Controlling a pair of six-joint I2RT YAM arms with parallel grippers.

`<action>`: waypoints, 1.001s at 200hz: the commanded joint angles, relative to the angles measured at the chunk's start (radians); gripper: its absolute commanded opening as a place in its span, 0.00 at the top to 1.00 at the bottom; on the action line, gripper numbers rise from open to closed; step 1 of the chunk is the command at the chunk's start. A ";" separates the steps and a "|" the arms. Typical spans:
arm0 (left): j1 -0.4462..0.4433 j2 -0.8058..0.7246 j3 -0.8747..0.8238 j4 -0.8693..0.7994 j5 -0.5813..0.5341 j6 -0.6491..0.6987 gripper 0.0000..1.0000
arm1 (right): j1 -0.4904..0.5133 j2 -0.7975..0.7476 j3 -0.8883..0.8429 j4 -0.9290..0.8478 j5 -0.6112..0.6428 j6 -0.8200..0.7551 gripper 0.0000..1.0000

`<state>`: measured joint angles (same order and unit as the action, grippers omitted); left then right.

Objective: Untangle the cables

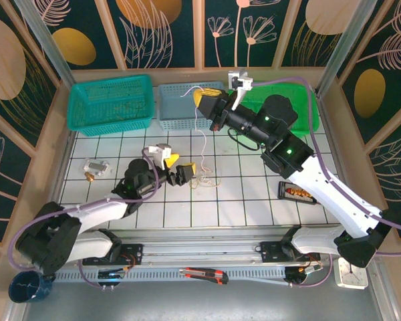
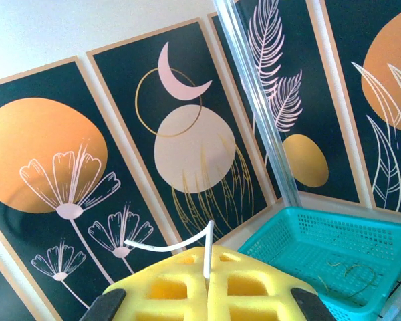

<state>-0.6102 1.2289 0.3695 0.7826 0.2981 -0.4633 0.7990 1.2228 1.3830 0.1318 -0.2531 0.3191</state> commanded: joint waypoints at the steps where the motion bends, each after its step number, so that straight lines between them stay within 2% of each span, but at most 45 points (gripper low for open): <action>1: -0.006 -0.029 0.010 -0.039 0.022 0.033 0.02 | -0.006 0.008 -0.001 0.059 -0.005 -0.008 1.00; 63: -0.019 0.117 0.111 0.037 0.197 0.005 0.04 | -0.005 0.033 0.014 0.068 -0.029 0.009 1.00; 90: -0.042 0.200 0.155 0.090 0.210 -0.006 0.04 | 0.000 0.045 0.028 0.071 -0.043 0.020 1.00; 133: -0.058 0.362 0.220 0.190 0.159 -0.031 0.08 | 0.012 0.066 0.095 0.062 -0.064 0.021 1.00; 153: -0.059 0.438 0.242 0.236 0.164 -0.050 0.18 | 0.010 0.076 0.145 0.056 -0.062 0.009 1.00; 183: -0.061 0.519 0.235 0.285 0.175 -0.076 0.43 | -0.030 0.080 0.224 0.074 -0.058 0.010 1.00; 200: -0.061 0.534 0.206 0.303 0.174 -0.083 0.51 | -0.070 0.085 0.277 0.095 -0.062 0.023 1.00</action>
<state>-0.6643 1.7367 0.5957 0.9848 0.4625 -0.5293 0.7776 1.3083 1.5723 0.1551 -0.3031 0.3275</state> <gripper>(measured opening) 0.523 0.051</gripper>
